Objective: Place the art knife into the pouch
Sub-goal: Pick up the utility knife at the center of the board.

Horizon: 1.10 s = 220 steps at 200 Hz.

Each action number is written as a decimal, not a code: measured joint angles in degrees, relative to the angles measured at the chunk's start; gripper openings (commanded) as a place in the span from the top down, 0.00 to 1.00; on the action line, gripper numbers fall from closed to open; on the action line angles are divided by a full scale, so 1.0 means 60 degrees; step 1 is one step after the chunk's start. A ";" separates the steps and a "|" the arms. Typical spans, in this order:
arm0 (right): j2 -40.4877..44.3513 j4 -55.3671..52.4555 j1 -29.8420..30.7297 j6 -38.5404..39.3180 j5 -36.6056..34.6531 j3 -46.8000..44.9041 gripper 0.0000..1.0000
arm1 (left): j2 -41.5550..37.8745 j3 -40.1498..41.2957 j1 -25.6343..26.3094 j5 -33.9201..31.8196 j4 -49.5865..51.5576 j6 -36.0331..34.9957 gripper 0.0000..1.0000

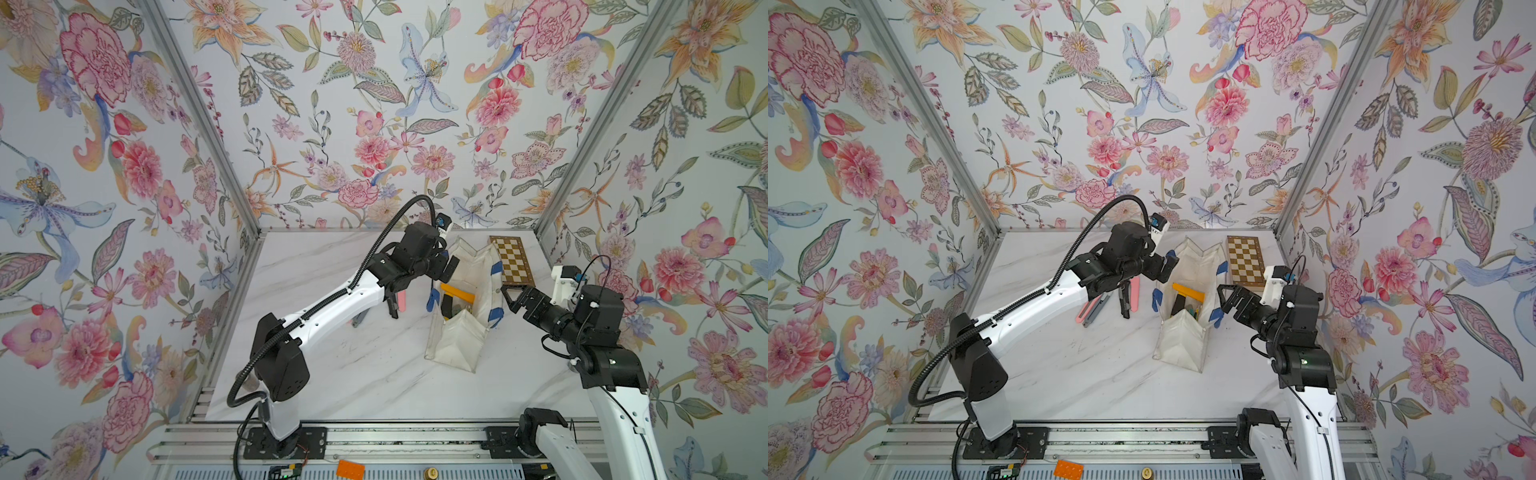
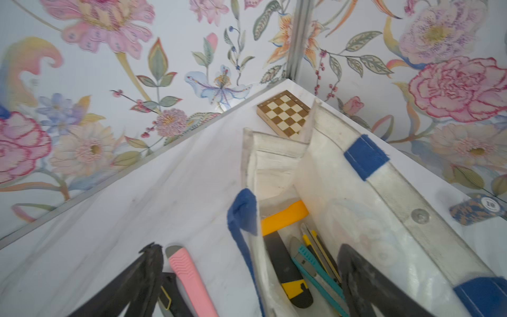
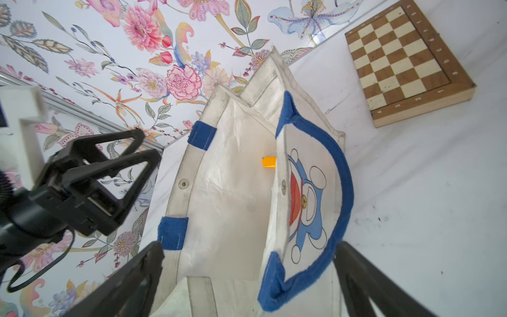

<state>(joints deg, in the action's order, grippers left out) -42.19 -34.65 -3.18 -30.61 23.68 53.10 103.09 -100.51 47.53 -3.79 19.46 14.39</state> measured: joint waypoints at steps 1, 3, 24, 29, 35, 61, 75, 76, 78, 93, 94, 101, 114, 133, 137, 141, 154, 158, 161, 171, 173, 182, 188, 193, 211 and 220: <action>-0.0007 -0.0022 0.0000 0.0011 -0.0011 0.0015 0.01 | -0.0029 0.0018 -0.0011 -0.0022 -0.0011 -0.0004 0.01; -0.0036 -0.0062 0.0000 0.0036 -0.0047 0.0044 0.01 | -0.0102 0.0084 -0.0051 -0.0106 -0.0044 -0.0015 0.01; -0.0382 -0.0346 0.0000 0.0175 -0.0321 0.0477 0.01 | -0.0936 0.0885 -0.0499 -0.0568 -0.0441 -0.0015 0.01; -0.0459 -0.0379 0.0000 0.0215 -0.0379 0.0576 0.01 | -0.1166 0.1151 -0.0663 -0.0656 -0.0535 -0.0007 0.01; -0.0528 -0.0415 0.0000 0.0255 -0.0437 0.0678 0.01 | -0.1395 0.1439 -0.0841 -0.0699 -0.0645 0.0011 0.01; -0.1024 -0.0769 0.0047 0.0514 -0.0750 0.1264 0.01 | -0.2186 0.2798 -0.1905 -0.0685 -0.1133 0.0251 0.01; -0.1435 -0.0980 0.0171 0.0707 -0.0984 0.1698 0.01 | -0.2368 0.3384 -0.2390 -0.0656 -0.1293 0.0401 0.01; -0.1483 -0.0998 0.0193 0.0736 -0.1020 0.1741 0.01 | -0.2375 0.3442 -0.2444 -0.0652 -0.1319 0.0419 0.01; -0.1545 -0.1038 0.0222 0.0758 -0.1082 0.1803 0.01 | -0.2386 0.3497 -0.2492 -0.0641 -0.1351 0.0441 0.01; -0.1894 -0.1202 0.0481 0.0900 -0.1461 0.2182 0.01 | -0.2397 0.4051 -0.2896 -0.0415 -0.1636 0.0601 0.01; -0.1927 -0.1224 0.0517 0.0911 -0.1504 0.2215 0.01 | -0.2393 0.4080 -0.2907 -0.0397 -0.1654 0.0612 0.01; -0.2055 -0.1290 0.0692 0.0976 -0.1701 0.2350 0.01 | -0.2371 0.4353 -0.3078 -0.0160 -0.1814 0.0729 0.03; -0.2295 -0.1381 0.1071 0.1067 -0.2055 0.2557 0.01 | -0.2142 0.4572 -0.3395 0.0361 -0.2036 0.0940 0.09; -0.2725 -0.1464 0.1574 0.1147 -0.2324 0.2849 0.01 | -0.1406 0.4670 -0.3796 0.1286 -0.2557 0.1304 0.22; -0.2827 -0.1468 0.1665 0.1155 -0.2361 0.2903 0.01 | -0.1213 0.4681 -0.3858 0.1461 -0.2634 0.1450 0.25; -0.2907 -0.1472 0.1730 0.1166 -0.2382 0.2947 0.01 | -0.1035 0.4688 -0.3909 0.1643 -0.2718 0.1504 0.28; -0.3166 -0.1479 0.1923 0.1202 -0.2433 0.3038 0.01 | -0.0492 0.4688 -0.4051 0.2073 -0.2907 0.1698 0.35; -0.3220 -0.1479 0.1960 0.1217 -0.2437 0.3049 0.01 | -0.0353 0.4688 -0.4069 0.2160 -0.2951 0.1752 0.37; -0.3260 -0.1490 0.1989 0.1220 -0.2452 0.3064 0.01 | -0.0248 0.4688 -0.4080 0.2259 -0.2976 0.1778 0.38; -0.3359 -0.1541 0.2040 0.1224 -0.2455 0.3096 0.01 | 0.0087 0.4677 -0.4084 0.2521 -0.3049 0.1920 0.42; -0.3370 -0.1548 0.2047 0.1220 -0.2455 0.3100 0.01 | 0.0124 0.4670 -0.4080 0.2561 -0.3053 0.1920 0.43; -0.3402 -0.1548 0.2084 0.1220 -0.2459 0.3100 0.01 | 0.0426 0.4608 -0.4080 0.2772 -0.3045 0.2047 0.46; -0.3406 -0.1555 0.2084 0.1220 -0.2459 0.3100 0.01 | 0.0586 0.4557 -0.4080 0.2900 -0.3049 0.2087 0.47; -0.3402 -0.1555 0.2084 0.1224 -0.2455 0.3100 0.01 | 0.0732 0.4499 -0.4080 0.3002 -0.3053 0.2146 0.48; -0.3399 -0.1555 0.2091 0.1228 -0.2459 0.3100 0.01 | 0.1166 0.4401 -0.4080 0.3362 -0.3122 0.2357 0.52; -0.3399 -0.1555 0.2091 0.1246 -0.2455 0.3100 0.01 | 0.1286 0.4390 -0.4080 0.3486 -0.3126 0.2430 0.52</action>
<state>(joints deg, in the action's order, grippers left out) -62.59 -43.99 9.37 -23.14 8.95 71.70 110.80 -74.17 23.05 17.12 0.71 28.97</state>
